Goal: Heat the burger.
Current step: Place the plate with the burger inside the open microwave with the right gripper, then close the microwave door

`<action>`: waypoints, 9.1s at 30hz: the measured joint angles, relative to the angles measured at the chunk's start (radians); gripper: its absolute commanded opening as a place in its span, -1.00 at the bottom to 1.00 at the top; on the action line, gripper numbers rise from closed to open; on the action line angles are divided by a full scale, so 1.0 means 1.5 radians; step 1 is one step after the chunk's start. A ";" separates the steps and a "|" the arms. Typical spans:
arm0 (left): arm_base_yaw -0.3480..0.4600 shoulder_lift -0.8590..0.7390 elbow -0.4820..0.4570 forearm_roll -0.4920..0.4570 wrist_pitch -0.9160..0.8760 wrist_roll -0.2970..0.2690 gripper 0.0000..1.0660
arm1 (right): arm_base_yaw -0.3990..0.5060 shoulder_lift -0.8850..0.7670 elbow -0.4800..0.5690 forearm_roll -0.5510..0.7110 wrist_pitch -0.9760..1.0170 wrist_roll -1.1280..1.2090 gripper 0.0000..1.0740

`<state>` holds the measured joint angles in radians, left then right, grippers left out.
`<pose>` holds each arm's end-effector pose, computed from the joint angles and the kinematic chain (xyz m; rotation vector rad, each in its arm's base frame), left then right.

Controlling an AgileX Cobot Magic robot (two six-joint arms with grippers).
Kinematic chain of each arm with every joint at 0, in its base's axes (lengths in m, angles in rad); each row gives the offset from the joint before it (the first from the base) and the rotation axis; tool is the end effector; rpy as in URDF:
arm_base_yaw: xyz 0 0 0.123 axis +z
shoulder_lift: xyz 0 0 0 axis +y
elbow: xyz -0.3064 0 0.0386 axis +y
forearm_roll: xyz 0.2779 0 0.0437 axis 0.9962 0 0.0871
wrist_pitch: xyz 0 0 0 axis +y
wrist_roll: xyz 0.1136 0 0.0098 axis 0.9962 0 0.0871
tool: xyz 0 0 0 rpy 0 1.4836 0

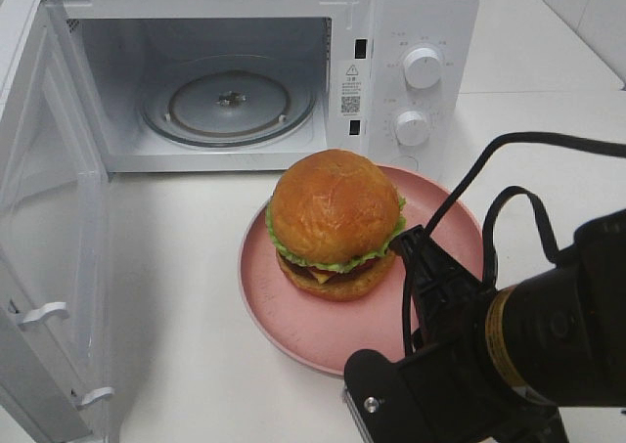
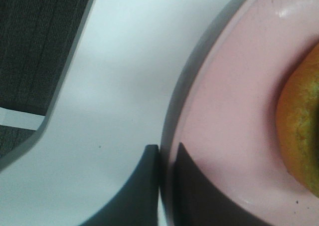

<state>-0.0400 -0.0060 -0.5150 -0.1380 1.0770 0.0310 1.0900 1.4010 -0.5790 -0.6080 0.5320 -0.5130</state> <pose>0.0132 -0.0144 0.2851 0.0817 2.0345 -0.1705 0.1442 0.2050 0.1566 -2.3549 1.3737 -0.3936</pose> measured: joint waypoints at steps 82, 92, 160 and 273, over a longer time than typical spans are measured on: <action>0.000 0.000 0.000 -0.001 0.000 0.000 0.87 | -0.187 0.331 -0.443 0.247 0.011 -0.386 -1.00; 0.000 0.000 0.000 -0.001 0.000 0.000 0.87 | -0.187 0.383 -0.525 0.233 0.029 -0.381 -1.00; 0.000 0.000 0.000 -0.001 0.000 0.000 0.87 | -0.281 0.715 -1.012 0.235 0.091 -0.327 -0.99; 0.000 0.000 0.000 -0.001 0.000 0.000 0.87 | -0.270 -0.467 -0.118 0.358 0.366 0.403 0.42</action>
<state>-0.0400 -0.0060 -0.5150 -0.1390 1.0770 0.0310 0.6850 0.7000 -0.7560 -0.0710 1.0810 0.0920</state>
